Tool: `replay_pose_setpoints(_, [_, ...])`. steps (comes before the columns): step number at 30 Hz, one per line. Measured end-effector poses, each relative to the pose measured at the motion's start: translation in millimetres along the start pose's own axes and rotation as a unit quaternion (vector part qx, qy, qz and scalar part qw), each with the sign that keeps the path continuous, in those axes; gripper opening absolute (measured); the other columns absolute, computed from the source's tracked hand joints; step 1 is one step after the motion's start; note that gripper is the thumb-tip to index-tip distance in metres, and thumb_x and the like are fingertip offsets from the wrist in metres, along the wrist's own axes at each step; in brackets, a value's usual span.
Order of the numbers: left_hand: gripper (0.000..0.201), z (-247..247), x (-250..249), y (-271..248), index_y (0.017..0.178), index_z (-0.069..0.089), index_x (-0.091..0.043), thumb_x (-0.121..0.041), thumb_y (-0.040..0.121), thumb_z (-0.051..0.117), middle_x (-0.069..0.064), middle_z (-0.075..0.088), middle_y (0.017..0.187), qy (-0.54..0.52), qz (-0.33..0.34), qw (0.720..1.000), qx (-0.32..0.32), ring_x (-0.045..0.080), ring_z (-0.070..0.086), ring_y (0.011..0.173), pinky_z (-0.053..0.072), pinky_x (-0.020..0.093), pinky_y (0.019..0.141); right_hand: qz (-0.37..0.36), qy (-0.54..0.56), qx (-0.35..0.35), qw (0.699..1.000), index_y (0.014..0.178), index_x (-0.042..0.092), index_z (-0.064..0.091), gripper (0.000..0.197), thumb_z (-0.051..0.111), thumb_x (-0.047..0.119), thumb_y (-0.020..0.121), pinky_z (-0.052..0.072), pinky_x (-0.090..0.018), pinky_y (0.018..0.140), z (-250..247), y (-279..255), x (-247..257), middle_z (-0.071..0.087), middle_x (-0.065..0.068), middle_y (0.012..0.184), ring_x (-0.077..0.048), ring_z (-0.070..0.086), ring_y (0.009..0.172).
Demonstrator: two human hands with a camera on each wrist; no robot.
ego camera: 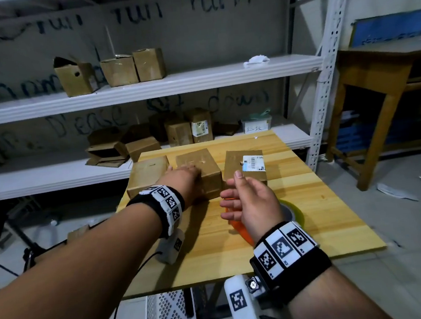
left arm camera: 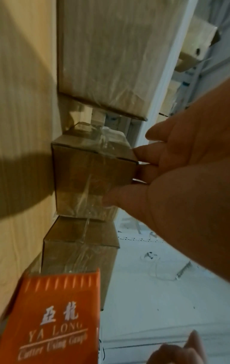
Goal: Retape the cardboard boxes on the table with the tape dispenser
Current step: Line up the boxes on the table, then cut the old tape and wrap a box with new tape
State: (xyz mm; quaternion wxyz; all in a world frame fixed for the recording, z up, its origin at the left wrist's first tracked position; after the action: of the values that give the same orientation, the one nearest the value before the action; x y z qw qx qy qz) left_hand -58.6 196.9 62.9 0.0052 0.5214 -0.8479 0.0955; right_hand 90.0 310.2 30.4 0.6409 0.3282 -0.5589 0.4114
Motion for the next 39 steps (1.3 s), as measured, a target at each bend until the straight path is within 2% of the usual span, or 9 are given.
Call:
replay_pose_setpoints(5, [0.054, -3, 6, -13, 0.154, 0.045, -0.026, -0.020, 0.103, 0.060, 0.011, 0.047, 0.158, 0.017, -0.002, 0.999, -0.044, 0.034, 0.022, 0.157, 0.027, 0.045, 0.126, 0.002, 0.021, -0.006, 1.000, 0.110, 0.016, 0.069, 0.048, 0.044, 0.056, 0.102, 0.062, -0.052, 0.085, -5, -4, 7, 0.076, -0.015, 0.104, -0.035, 0.076, 0.095])
replay_pose_setpoints(9, [0.042, -1, 8, -41, 0.143, 0.057, -0.030, -0.026, 0.101, 0.062, 0.006, 0.065, 0.138, -0.010, -0.008, 0.997, -0.077, 0.028, 0.046, 0.145, 0.029, 0.041, 0.124, 0.000, 0.048, -0.027, 0.998, 0.105, 0.012, 0.069, 0.059, 0.046, 0.065, 0.094, 0.061, -0.038, 0.067, -11, -4, 11, 0.076, -0.020, 0.103, -0.031, 0.073, 0.087])
replay_pose_setpoints(12, [0.045, 4, 7, -64, 0.142, 0.056, -0.031, -0.025, 0.099, 0.066, 0.004, 0.067, 0.131, -0.011, 0.015, 0.997, -0.080, 0.025, 0.059, 0.132, 0.042, 0.041, 0.118, -0.025, 0.003, -0.050, 0.998, 0.099, 0.021, 0.072, 0.062, 0.050, 0.077, 0.083, 0.058, -0.042, 0.065, -18, -4, 11, 0.076, -0.008, 0.086, -0.025, 0.071, 0.075])
replay_pose_setpoints(15, [0.050, 5, 1, -87, 0.148, 0.050, -0.030, -0.025, 0.100, 0.065, 0.005, 0.065, 0.132, -0.003, 0.018, 0.997, -0.070, 0.024, 0.063, 0.122, 0.050, 0.039, 0.109, -0.066, -0.081, -0.044, 0.994, 0.089, 0.027, 0.070, 0.037, 0.058, 0.061, 0.097, 0.053, -0.039, 0.070, -26, -4, 12, 0.068, 0.005, 0.072, -0.015, 0.063, 0.066])
replay_pose_setpoints(21, [0.045, 18, 3, -139, 0.141, 0.052, -0.034, -0.032, 0.099, 0.065, -0.003, 0.069, 0.124, -0.005, 0.062, 0.992, -0.112, 0.018, 0.067, 0.113, 0.055, 0.035, 0.100, -0.083, -0.242, -0.062, 0.965, 0.096, 0.028, 0.067, 0.023, 0.061, 0.050, 0.099, 0.057, -0.038, 0.087, -35, -9, 14, 0.070, 0.013, 0.096, -0.008, 0.066, 0.087])
replay_pose_setpoints(27, [0.046, 27, 1, -160, 0.146, 0.050, -0.031, -0.038, 0.101, 0.058, -0.002, 0.066, 0.137, -0.018, 0.087, 0.988, -0.123, 0.021, 0.065, 0.120, 0.053, 0.040, 0.101, -0.067, -0.544, -0.052, 0.835, 0.130, 0.028, 0.060, 0.054, 0.059, 0.066, 0.092, 0.053, -0.041, 0.096, -33, -14, 3, 0.064, -0.003, 0.124, -0.026, 0.062, 0.114])
replay_pose_setpoints(31, [0.052, 29, 5, -161, 0.150, 0.052, -0.034, -0.040, 0.099, 0.061, -0.009, 0.054, 0.154, -0.057, 0.094, 0.987, -0.119, 0.018, 0.056, 0.135, 0.046, 0.037, 0.110, -0.052, -0.646, -0.023, 0.761, 0.134, 0.026, 0.054, 0.065, 0.062, 0.071, 0.087, 0.053, -0.042, 0.095, -27, -18, -3, 0.065, -0.005, 0.123, -0.028, 0.063, 0.114])
replay_pose_setpoints(35, [0.051, 24, 4, -158, 0.143, 0.057, -0.037, -0.048, 0.094, 0.066, -0.014, 0.057, 0.148, -0.084, 0.099, 0.983, -0.129, 0.015, 0.052, 0.132, 0.046, 0.041, 0.111, -0.048, -0.674, -0.020, 0.737, 0.130, 0.027, 0.049, 0.061, 0.068, 0.066, 0.087, 0.052, -0.036, 0.079, -26, -21, -3, 0.063, 0.002, 0.097, -0.023, 0.062, 0.090])
replay_pose_setpoints(39, [0.054, 23, 7, -152, 0.132, 0.064, -0.038, -0.066, 0.087, 0.055, -0.016, 0.058, 0.137, -0.120, 0.090, 0.979, -0.141, 0.012, 0.049, 0.127, 0.045, 0.042, 0.110, -0.054, -0.692, -0.005, 0.720, 0.136, 0.028, 0.043, 0.064, 0.074, 0.057, 0.087, 0.055, -0.041, 0.086, -26, -21, -1, 0.069, 0.000, 0.112, -0.027, 0.068, 0.105])
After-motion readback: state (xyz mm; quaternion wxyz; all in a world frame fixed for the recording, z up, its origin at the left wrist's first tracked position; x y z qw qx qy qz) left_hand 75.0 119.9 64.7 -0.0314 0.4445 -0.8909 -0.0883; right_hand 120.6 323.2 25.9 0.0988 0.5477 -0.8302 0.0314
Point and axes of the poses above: each hand's wrist, its own y-axis towards the middle knuckle, its own z-axis out of the palm, x = y × z, the point moved 4 cm from there along y, towards the middle knuckle
